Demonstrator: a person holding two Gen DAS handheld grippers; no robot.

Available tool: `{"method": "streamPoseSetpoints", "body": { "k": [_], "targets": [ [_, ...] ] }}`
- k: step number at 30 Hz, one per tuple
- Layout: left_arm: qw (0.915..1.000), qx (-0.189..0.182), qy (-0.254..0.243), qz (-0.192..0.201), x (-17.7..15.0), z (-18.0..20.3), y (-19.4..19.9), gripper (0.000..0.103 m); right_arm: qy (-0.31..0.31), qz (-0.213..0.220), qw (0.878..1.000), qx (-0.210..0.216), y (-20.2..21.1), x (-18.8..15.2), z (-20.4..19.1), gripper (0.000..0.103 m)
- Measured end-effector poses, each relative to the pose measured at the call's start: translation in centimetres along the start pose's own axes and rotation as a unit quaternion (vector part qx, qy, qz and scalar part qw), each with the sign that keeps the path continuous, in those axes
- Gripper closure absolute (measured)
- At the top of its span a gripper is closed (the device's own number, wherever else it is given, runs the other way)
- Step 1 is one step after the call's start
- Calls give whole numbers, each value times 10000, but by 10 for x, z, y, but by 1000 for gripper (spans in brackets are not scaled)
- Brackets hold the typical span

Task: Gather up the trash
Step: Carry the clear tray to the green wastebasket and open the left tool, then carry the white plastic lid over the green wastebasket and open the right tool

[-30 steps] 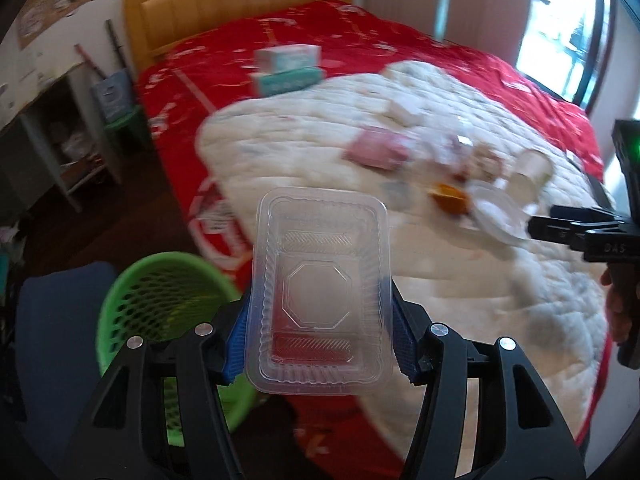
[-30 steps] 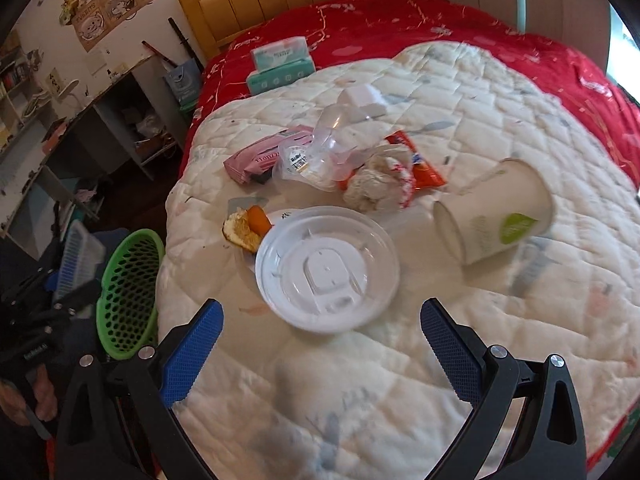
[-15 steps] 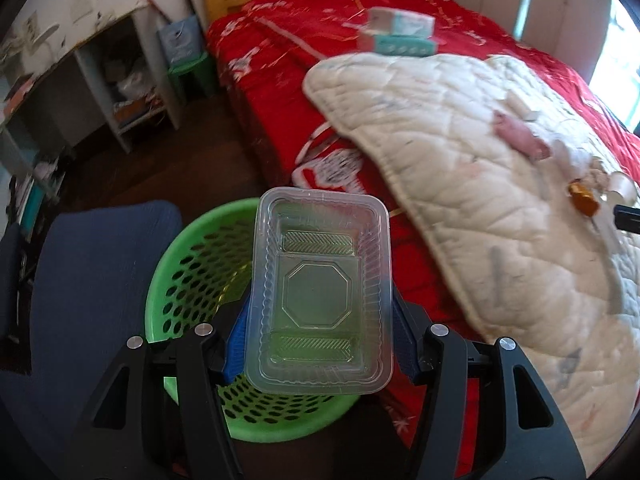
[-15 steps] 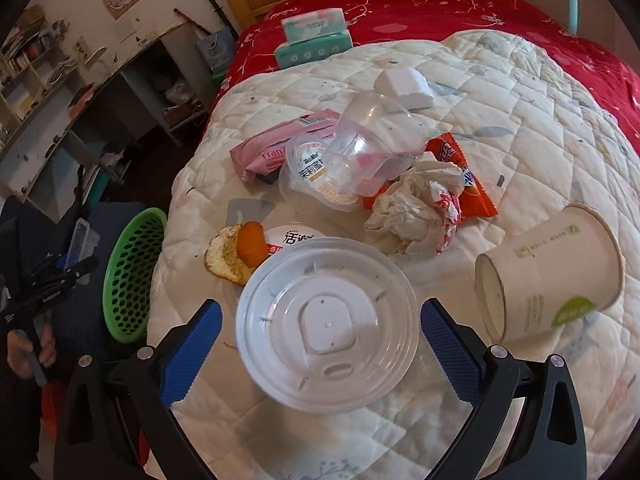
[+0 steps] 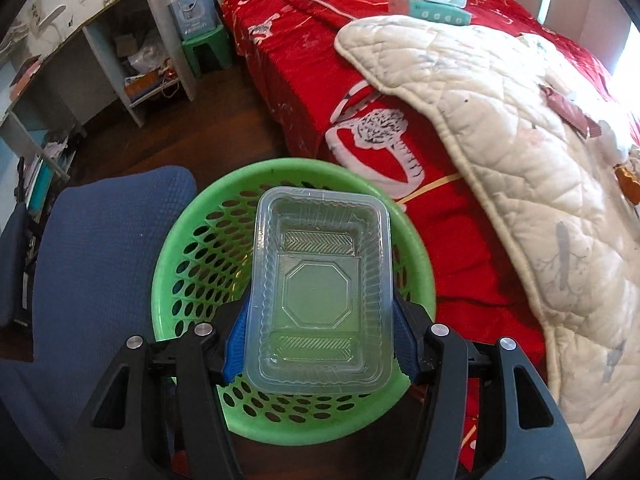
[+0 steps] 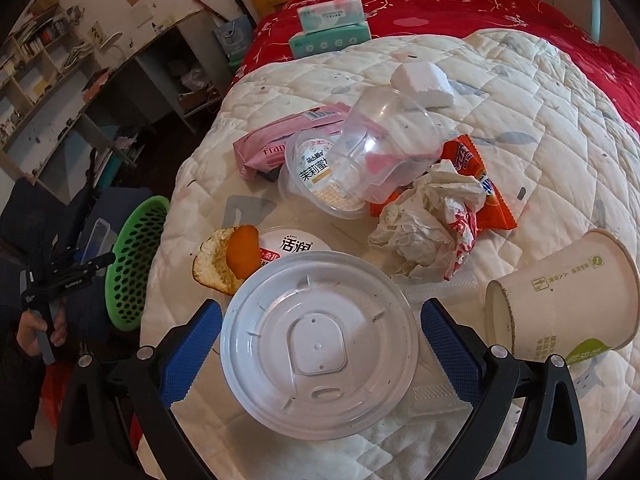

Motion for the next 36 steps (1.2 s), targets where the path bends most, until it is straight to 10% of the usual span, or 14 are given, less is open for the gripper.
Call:
{"method": "streamPoseSetpoints", "body": {
  "k": [25,36],
  "targets": [
    [9998,111,119,-93,-15,-12,4,32,234,143,9990,-351,6,-18,-25,12],
    [9990,164,316,279,-18,-37,47,31,669,484,9966,-62,29,-14,-101,12]
  ]
}}
Point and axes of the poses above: each gripper's, at about its wrist camera, not at the fingertips, and y roughly against the way its jaws point, z to its right, x to its top, the point moved 5 cm from there along -y, roughly the way its jaws point, and after that the axes turned 7 degrees about x, right-handed, at the moved point
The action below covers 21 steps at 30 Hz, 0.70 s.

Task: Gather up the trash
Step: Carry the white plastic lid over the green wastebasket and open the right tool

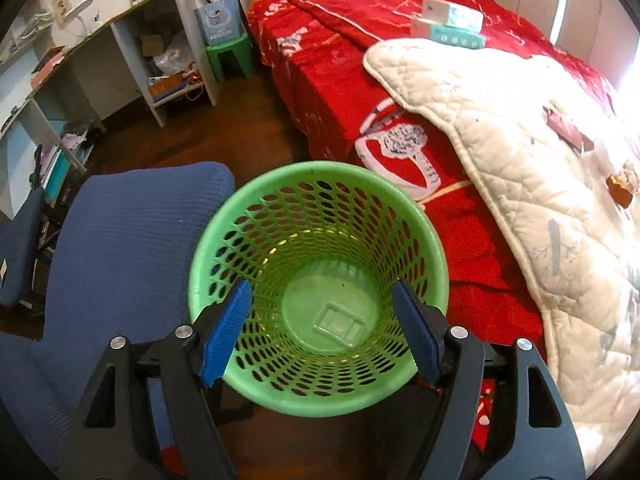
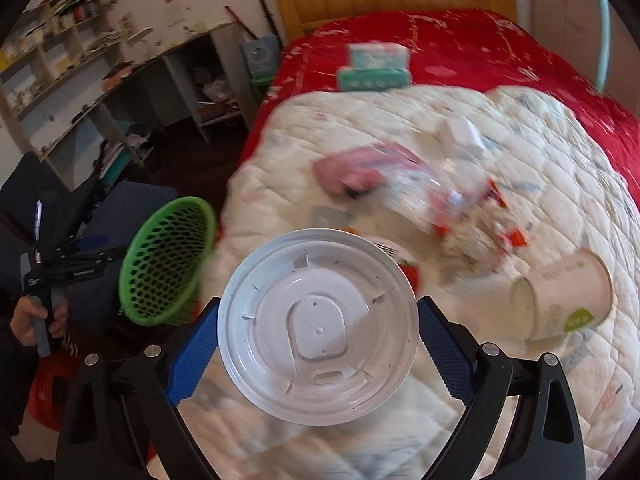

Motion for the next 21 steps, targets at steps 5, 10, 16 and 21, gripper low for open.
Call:
{"method": "streamPoseSetpoints", "body": {
  "k": [5,10,16,21],
  "targets": [
    [9997,8,207,113,-2,-22,14,31,212,-2,9994,289,-14,14,-42,12],
    [9989,67,406,206,-6,-45,27,31,366,-124,9976,577,-42,23,-85,12],
    [9967,166,715,343,-8,-75,38,28,483,-363,9944,866,-88,29,-137,12],
    [9936,220,1015,435,-10,-101,43,28,399,-590,9925,996,-132,32,-168,12]
  ]
}}
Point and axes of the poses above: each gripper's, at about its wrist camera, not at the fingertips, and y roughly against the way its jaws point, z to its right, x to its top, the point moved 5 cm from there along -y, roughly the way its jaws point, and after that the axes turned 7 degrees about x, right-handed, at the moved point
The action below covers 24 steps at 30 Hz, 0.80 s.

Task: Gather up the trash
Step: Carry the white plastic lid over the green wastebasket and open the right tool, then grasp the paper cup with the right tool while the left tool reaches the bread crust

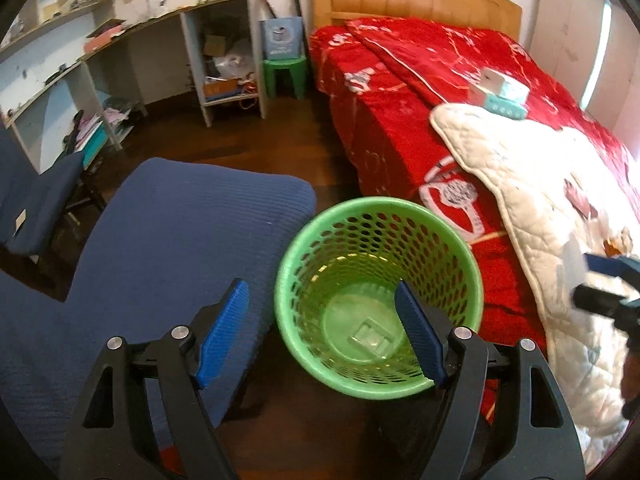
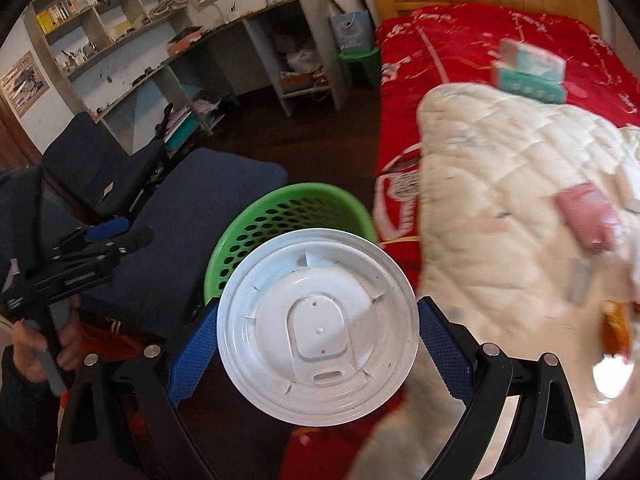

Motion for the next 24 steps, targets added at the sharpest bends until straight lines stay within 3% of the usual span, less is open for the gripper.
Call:
{"method": "streamPoseSetpoints", "body": {
  "k": [7,12,18,24],
  "targets": [
    [9999,123,93,58,0,-19,-2,28,-277,-109,9995,135,-55,18,-24,11],
    [9998,120,182,36,-1,-26,-7,28,-591,-117,9969,499,-73,26,-33,10],
    [9998,98,170,10,-5,-21,-9,28,-438,26,9981,440,-59,25,-40,8],
    [10000,9,9,83,-5,-1,-2,28,-249,198,9995,15,-22,11,-22,8]
  ]
}}
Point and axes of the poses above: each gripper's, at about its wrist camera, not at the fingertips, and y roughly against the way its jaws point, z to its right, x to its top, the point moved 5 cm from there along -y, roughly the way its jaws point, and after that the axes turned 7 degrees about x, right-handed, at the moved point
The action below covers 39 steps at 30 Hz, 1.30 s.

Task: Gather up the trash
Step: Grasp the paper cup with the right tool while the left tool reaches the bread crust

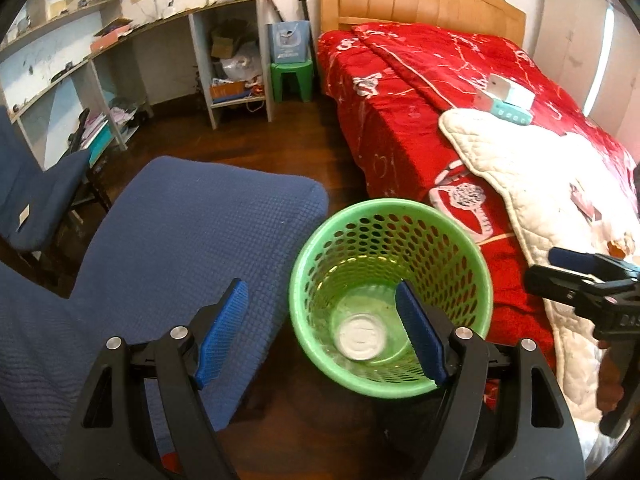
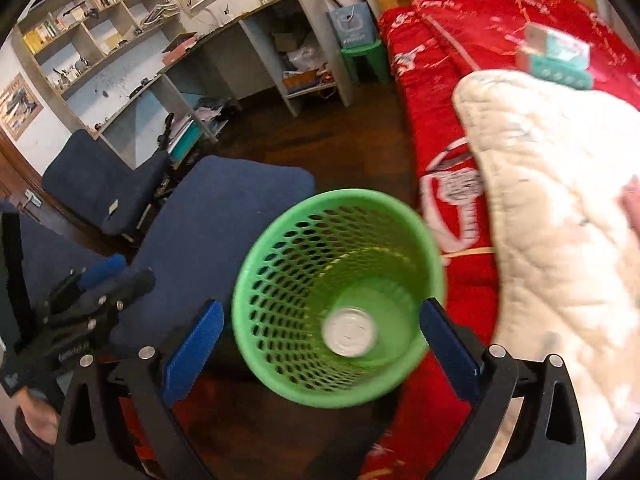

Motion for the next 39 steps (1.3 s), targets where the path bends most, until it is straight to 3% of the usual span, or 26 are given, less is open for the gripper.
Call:
{"method": "streamPoseSetpoints", "body": {
  "k": [6,16,24,30,39],
  "targets": [
    [9995,-221,-230,62,0,36,10,28,-16,271,9986,-461,54,-18,34,8],
    [9929,-959,-693,147,5,118,28,28,-607,762,9877,-1223,149,-47,115,8],
    [9862,-1273,-1046,163,6,173,35,28,-1446,1153,9638,-1922,225,-70,195,8],
    [9798,-1564,-1239,146,8,215,39,28,-2152,1307,9420,-2219,265,-89,252,8],
    [9697,-1848,-1593,147,10,271,45,28,-3401,1655,9063,-1883,294,-104,327,8]
  ]
}}
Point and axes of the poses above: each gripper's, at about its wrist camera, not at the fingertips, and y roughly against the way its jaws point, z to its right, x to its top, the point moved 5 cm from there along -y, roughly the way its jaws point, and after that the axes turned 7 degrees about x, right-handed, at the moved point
